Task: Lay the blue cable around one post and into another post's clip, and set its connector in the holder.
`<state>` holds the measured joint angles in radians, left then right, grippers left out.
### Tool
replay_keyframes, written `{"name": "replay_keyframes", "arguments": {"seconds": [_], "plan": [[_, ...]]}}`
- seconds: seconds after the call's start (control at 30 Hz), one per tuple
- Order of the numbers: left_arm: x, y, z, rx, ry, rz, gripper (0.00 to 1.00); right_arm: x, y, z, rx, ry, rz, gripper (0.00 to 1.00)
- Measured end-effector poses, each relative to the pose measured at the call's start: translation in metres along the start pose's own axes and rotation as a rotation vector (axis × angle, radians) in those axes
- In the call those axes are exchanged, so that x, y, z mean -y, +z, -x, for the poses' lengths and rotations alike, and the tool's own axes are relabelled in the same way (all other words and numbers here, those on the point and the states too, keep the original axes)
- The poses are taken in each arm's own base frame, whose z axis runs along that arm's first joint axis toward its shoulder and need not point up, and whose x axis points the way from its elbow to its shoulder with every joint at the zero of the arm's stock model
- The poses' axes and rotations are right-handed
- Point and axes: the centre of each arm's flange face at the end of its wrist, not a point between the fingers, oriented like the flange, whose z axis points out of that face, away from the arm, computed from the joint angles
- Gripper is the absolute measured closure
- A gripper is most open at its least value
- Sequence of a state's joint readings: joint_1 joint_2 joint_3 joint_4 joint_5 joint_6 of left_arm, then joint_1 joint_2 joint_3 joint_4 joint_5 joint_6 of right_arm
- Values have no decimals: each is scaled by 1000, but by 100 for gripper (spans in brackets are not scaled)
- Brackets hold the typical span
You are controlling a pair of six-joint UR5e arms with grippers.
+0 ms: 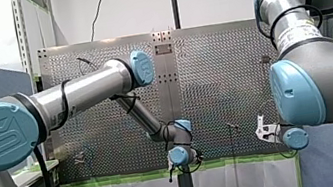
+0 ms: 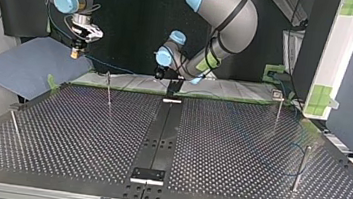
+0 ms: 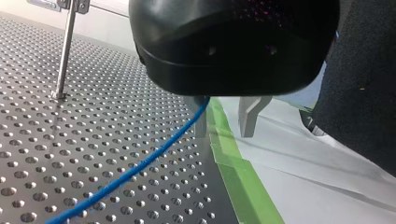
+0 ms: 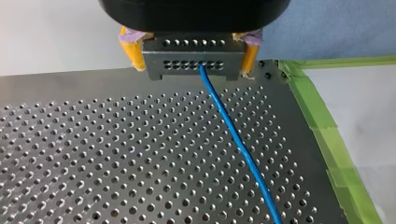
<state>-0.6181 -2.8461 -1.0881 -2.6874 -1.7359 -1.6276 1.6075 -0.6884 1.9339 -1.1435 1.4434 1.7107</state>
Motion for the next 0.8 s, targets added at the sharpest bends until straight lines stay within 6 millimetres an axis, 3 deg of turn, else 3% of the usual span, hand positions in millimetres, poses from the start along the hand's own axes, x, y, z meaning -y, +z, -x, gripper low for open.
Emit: {"name": "replay_keyframes", "arguments": {"seconds": [0.23,0.4,0.47,0.5,0.57,0.8], "plan": [[-1,1,1,4,-1,0,63,-1,0,0,-1,0,3,100],[0,1,3,7,-2,-2,71,-1,0,0,0,-3,5,100],[0,1,3,7,-2,-7,84,-1,0,0,1,-5,5,100],[1,1,3,7,-2,-12,84,-1,0,0,1,-5,5,100],[1,1,3,6,-2,-17,98,-1,0,0,1,-5,5,100],[3,1,3,3,-1,-26,98,-1,0,0,1,-6,5,100]]}}
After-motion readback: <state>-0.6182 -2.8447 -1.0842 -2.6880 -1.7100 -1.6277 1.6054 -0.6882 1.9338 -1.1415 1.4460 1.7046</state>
